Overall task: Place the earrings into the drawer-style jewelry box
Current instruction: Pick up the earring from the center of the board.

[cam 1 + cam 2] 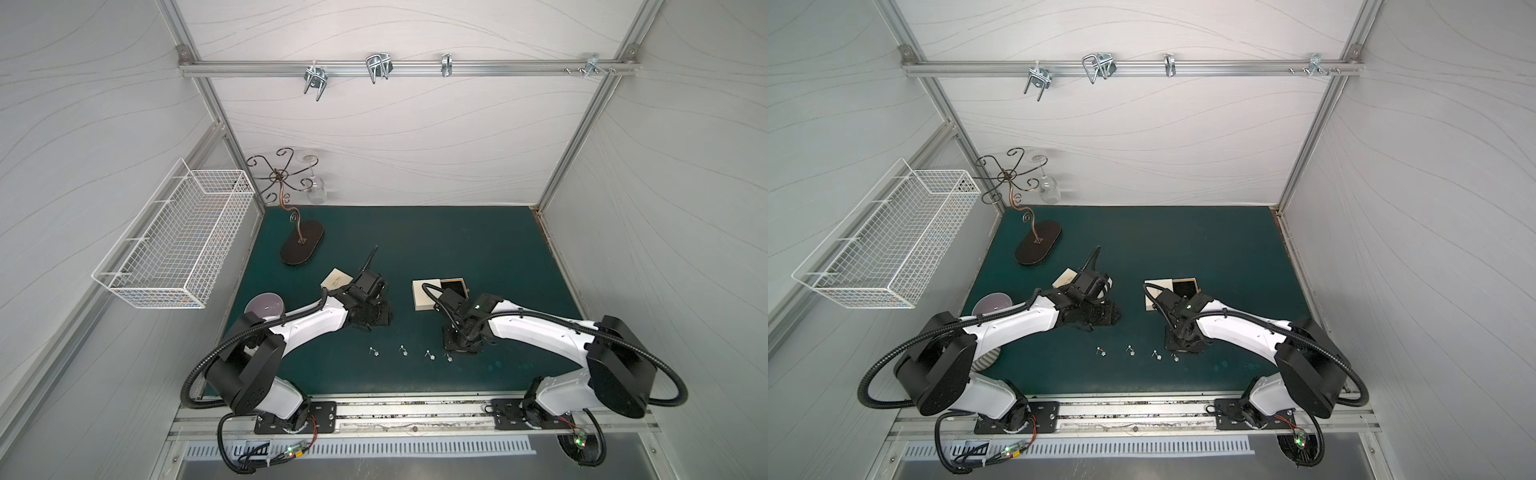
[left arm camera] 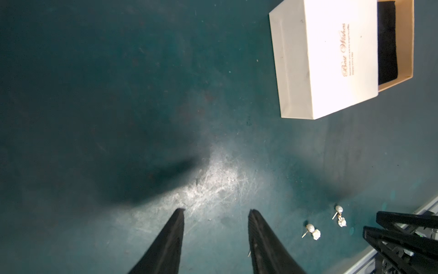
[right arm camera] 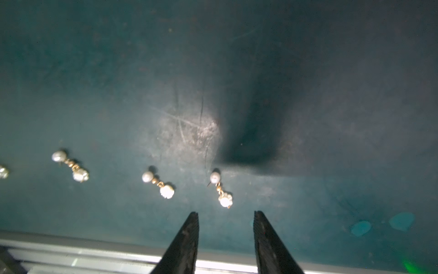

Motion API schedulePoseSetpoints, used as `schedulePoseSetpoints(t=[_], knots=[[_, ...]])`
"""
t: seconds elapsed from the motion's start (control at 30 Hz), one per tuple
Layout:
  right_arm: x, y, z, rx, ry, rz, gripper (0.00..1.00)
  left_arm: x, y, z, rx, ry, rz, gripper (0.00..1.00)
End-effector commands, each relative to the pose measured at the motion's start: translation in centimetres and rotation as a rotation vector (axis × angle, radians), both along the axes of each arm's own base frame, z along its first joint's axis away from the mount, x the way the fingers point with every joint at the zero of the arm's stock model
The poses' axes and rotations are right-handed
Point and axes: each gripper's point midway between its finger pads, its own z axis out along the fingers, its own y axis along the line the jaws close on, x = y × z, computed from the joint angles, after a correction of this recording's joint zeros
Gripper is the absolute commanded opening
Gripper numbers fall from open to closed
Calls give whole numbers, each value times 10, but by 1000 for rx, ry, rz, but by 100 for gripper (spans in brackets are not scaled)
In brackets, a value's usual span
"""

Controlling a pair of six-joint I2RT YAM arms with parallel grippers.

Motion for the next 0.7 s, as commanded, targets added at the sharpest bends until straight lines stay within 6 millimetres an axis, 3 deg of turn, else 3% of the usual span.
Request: schedulePoseSetpoints(t=[0.0, 0.67], knots=[[3, -3, -2, -44, -7, -34, 40, 11, -2, 8, -18, -59, 14, 48], [6, 14, -18, -15, 30, -31, 30, 14, 3, 23, -7, -120, -3, 48]])
